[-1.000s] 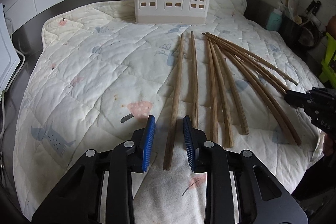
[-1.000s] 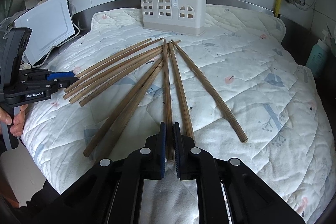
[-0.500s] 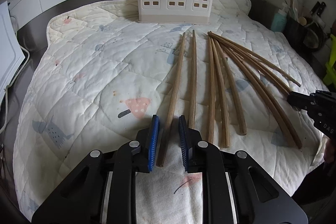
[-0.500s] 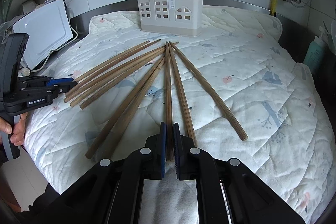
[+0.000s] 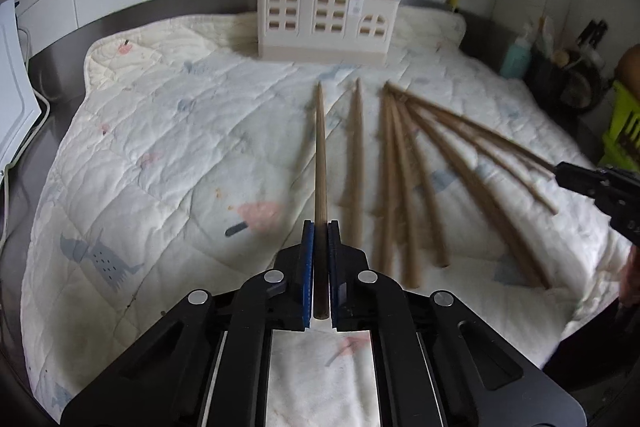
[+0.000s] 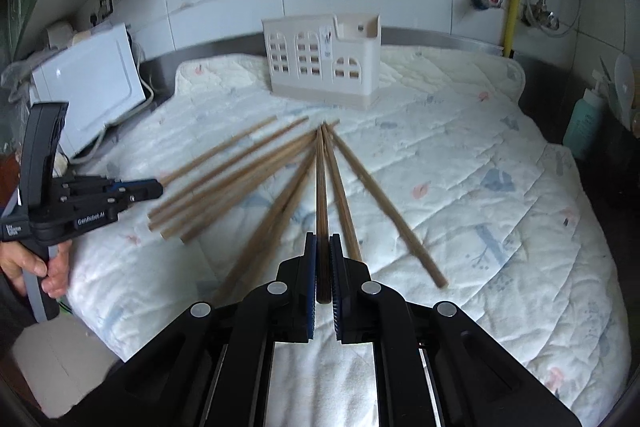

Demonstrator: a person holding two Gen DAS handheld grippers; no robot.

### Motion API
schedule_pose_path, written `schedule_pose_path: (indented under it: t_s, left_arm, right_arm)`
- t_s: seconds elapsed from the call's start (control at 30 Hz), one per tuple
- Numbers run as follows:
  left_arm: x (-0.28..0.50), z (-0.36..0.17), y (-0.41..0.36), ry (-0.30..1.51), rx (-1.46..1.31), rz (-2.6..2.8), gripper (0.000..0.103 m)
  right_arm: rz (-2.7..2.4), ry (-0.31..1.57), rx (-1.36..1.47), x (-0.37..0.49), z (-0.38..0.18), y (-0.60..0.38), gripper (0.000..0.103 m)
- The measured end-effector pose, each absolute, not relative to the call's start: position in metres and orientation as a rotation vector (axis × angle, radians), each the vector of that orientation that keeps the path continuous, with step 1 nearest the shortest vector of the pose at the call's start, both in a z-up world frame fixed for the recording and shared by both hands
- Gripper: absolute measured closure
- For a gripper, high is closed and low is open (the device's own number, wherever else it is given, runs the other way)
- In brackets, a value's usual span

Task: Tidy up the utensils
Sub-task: 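Lift the left tool's chopstick into the white holder and open while the right tool does likewise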

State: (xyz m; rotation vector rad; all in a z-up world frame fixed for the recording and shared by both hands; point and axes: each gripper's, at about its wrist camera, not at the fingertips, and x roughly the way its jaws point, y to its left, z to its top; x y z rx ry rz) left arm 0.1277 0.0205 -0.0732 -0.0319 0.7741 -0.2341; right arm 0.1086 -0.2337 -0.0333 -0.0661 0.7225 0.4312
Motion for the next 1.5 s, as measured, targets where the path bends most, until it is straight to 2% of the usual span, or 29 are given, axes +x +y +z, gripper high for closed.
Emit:
schedule_pose_path:
  t_s: [0.3,0.67,1.17,1.3,1.5]
  left_arm:
    - [0.118,-0.039,0.017,0.669,-0.07,-0.288,0.098]
    - [0.141,-0.005,0.023,0.629,-0.072,-0.304,0.099]
    - [0.198,0.053,0.027,0.577,-0.026,-0.313,0.098]
    - [0.217,0.074,0.027,0.56,-0.024,-0.314,0.099]
    - [0.233,0.121,0.028,0.473,-0.002,-0.298,0.098]
  right_arm:
    - [0.452,0.609,-0.056,0.114,0.021,-0.234,0.097]
    - [0.528,0.548,-0.106,0.148,0.085,-0.22,0.097]
    - [0.459,0.502,-0.188,0.252,0.183,-0.208,0.097]
    - [0.452,0.546,-0.181,0.282,0.19,-0.202,0.097]
    - [0.447,0.679,-0.209,0.322,0.168,-0.188,0.097]
